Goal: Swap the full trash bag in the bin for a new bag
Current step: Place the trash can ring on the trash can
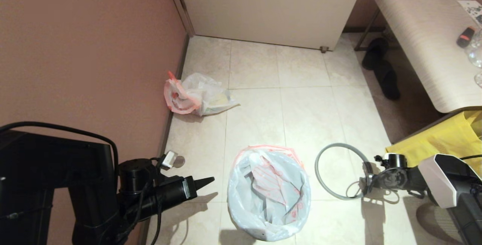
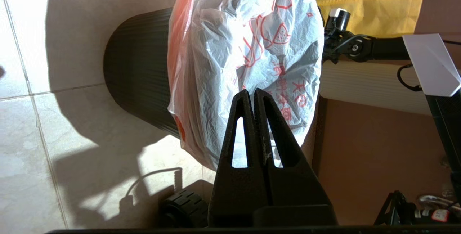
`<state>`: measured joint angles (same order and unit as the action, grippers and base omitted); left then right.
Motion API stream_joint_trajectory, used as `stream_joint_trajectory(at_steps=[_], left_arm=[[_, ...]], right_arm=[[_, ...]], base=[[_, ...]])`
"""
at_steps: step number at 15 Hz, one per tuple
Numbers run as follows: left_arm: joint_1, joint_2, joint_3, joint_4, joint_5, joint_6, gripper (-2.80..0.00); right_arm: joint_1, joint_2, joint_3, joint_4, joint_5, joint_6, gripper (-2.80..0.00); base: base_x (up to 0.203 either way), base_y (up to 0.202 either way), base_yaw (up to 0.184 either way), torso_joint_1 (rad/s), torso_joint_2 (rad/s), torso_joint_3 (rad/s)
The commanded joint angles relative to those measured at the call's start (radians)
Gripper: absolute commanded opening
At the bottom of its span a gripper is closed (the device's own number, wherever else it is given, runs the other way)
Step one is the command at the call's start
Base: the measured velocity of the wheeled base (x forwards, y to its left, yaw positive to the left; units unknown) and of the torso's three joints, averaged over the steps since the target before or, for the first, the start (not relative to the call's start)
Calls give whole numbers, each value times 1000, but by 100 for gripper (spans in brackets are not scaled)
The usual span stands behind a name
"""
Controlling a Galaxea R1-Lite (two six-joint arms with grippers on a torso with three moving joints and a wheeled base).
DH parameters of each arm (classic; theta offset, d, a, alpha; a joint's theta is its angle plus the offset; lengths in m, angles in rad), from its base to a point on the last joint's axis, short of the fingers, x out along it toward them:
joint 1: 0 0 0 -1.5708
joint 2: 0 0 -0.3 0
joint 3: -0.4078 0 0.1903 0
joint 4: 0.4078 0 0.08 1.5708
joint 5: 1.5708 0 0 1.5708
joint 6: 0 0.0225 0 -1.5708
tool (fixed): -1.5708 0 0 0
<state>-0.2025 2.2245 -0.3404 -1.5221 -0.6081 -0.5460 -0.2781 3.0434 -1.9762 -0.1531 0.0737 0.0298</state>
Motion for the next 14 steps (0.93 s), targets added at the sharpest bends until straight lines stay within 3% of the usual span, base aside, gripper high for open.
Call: stream_joint_trajectory(at_steps=[1,8,11,14], left_arm=[[-2,1,0,-48,-4,-3,-280],[0,1,-5,-48,-4,-3,-280],[-1,1,-4,-48,-4,-2,-280],[-2,0,-1,-48,-4,0,-280]], right_arm=[[-1,15,2,31,33,-1,-280],[4,-24,16,94,62,-9,-280],[14,-155,49,199,58,-7,-280],[57,-388,163,241,53,43,-280]], base=[[0,0,0,0,0,0],[0,0,0,0,0,0],[0,0,0,0,0,0],[0,0,0,0,0,0]])
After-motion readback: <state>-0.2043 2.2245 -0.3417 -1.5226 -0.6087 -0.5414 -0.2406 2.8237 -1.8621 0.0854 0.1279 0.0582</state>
